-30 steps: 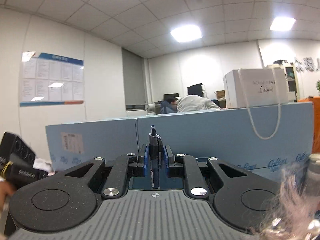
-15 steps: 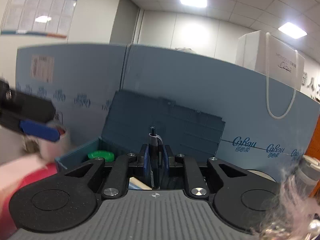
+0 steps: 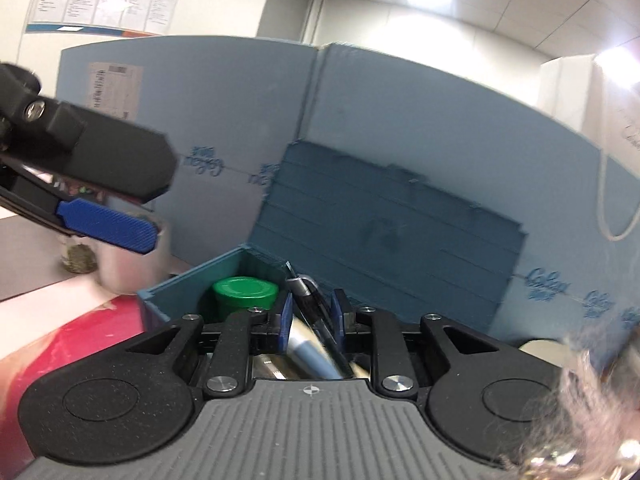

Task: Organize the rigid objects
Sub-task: 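Lift the black pen with the right gripper and open it over the box, then move both grippers back from the box toward the desk mat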

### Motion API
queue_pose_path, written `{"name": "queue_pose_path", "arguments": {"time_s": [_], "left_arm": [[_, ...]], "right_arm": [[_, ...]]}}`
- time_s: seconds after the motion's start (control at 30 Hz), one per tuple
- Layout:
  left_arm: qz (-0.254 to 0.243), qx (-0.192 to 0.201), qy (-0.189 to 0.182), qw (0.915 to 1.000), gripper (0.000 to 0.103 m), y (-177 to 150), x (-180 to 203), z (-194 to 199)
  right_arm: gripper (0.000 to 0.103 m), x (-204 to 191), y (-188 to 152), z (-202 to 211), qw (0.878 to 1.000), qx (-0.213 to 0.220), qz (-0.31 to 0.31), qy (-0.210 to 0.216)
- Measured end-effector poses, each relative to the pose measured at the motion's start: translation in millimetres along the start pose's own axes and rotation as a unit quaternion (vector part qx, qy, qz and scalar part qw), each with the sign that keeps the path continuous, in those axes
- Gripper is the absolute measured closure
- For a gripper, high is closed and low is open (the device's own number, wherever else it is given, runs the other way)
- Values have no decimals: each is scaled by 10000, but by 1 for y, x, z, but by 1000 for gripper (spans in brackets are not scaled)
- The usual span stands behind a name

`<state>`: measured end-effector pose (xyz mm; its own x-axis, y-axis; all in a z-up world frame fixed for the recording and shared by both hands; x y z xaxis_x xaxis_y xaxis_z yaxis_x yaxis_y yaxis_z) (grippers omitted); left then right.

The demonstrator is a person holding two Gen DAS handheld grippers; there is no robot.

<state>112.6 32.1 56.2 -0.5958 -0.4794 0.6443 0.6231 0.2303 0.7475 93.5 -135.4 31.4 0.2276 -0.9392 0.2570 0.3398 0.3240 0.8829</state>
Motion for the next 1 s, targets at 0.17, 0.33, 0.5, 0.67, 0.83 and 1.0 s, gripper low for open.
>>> {"name": "queue_pose_path", "arguments": {"time_s": [0.17,0.33,0.5,0.67,0.83,1.0], "left_arm": [[18,43,-12,10000,12,1,0,2],[21,55,-40,10000,12,2,0,3],[14,84,-51,10000,11,2,1,3],[-13,179,-105,9998,11,3,4,5],[-71,138,-106,9998,11,2,7,3],[-138,88,-78,9998,11,0,9,0]], "right_arm": [[82,-6,-1,-9,9988,-246,-248,338],[55,-5,0,-7,9947,-335,-749,620],[35,1,5,10,9918,-101,-1118,609],[13,10,5,35,9899,109,-1393,228],[9,17,-6,58,9863,171,-1606,-341],[4,27,-13,77,9767,385,-1993,-699]]}}
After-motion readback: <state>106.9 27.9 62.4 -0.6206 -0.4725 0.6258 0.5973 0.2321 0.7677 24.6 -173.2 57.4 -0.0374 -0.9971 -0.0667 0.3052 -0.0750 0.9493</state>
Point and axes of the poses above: each gripper's, at about its wrist camera, not at the fingertips, and z roughly against the way its jaws point, x to its right, y to its top, the point moved 2 cm from there along -z, roughly the way its jaws point, and after that the axes turned 7 degrees about -y, right-handed, at the moved point
